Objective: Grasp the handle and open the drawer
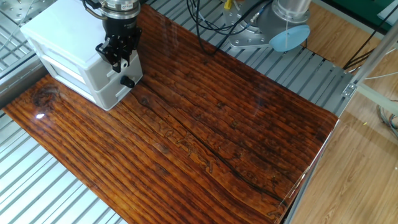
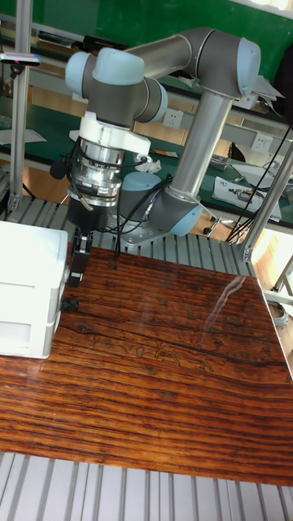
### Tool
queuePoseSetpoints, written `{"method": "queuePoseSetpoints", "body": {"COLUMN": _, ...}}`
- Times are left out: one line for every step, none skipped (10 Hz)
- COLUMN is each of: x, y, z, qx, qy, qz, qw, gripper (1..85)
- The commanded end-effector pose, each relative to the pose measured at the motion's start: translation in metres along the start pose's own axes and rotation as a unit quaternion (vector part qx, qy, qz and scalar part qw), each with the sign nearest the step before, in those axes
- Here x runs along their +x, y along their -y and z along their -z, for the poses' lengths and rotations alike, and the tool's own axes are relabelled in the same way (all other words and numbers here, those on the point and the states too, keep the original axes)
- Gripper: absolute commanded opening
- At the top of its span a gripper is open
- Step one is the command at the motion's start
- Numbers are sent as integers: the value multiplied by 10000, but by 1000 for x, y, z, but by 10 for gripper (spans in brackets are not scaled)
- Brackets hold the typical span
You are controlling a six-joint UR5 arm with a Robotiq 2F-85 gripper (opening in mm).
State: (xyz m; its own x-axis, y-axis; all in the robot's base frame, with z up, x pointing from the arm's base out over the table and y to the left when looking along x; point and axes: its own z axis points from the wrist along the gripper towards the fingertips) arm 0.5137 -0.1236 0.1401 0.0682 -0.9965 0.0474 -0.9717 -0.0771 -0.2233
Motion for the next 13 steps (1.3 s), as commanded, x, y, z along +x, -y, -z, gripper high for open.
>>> {"method": "queuePoseSetpoints", "body": {"x": -3, "y": 3, "z": -1, "qx": 32, "qy": 58, "qz": -70, "qw": 10000, "gripper": 287}}
{"method": "queuePoseSetpoints", "body": {"x": -4, "y": 3, "z": -3, "qx": 33, "qy": 81, "qz": -99, "qw": 9999, "gripper": 287}}
{"method": "queuePoseSetpoints", "body": {"x": -5, "y": 4, "z": -3, "qx": 34, "qy": 88, "qz": -108, "qw": 9999, "gripper": 287}}
{"method": "queuePoseSetpoints", "body": {"x": -5, "y": 4, "z": -3, "qx": 26, "qy": 89, "qz": -108, "qw": 9999, "gripper": 290}}
{"method": "queuePoseSetpoints", "body": {"x": -5, "y": 4, "z": -2, "qx": 26, "qy": 89, "qz": -116, "qw": 9999, "gripper": 290}}
{"method": "queuePoseSetpoints", "body": {"x": -5, "y": 4, "z": -2, "qx": 18, "qy": 90, "qz": -123, "qw": 9999, "gripper": 290}}
{"method": "queuePoseSetpoints", "body": {"x": -5, "y": 3, "z": 0, "qx": 10, "qy": 83, "qz": -137, "qw": 9999, "gripper": 290}}
{"method": "queuePoseSetpoints", "body": {"x": -5, "y": 3, "z": 2, "qx": -5, "qy": 84, "qz": -137, "qw": 9999, "gripper": 290}}
{"method": "queuePoseSetpoints", "body": {"x": -5, "y": 3, "z": 2, "qx": -20, "qy": 92, "qz": -153, "qw": 9998, "gripper": 293}}
{"method": "queuePoseSetpoints", "body": {"x": -6, "y": 4, "z": 2, "qx": -35, "qy": 93, "qz": -138, "qw": 9999, "gripper": 307}}
{"method": "queuePoseSetpoints", "body": {"x": -6, "y": 4, "z": 1, "qx": -43, "qy": 93, "qz": -130, "qw": 9999, "gripper": 313}}
{"method": "queuePoseSetpoints", "body": {"x": -7, "y": 5, "z": 1, "qx": -43, "qy": 101, "qz": -140, "qw": 9998, "gripper": 313}}
{"method": "queuePoseSetpoints", "body": {"x": -8, "y": 6, "z": 1, "qx": -49, "qy": 116, "qz": -143, "qw": 9998, "gripper": 313}}
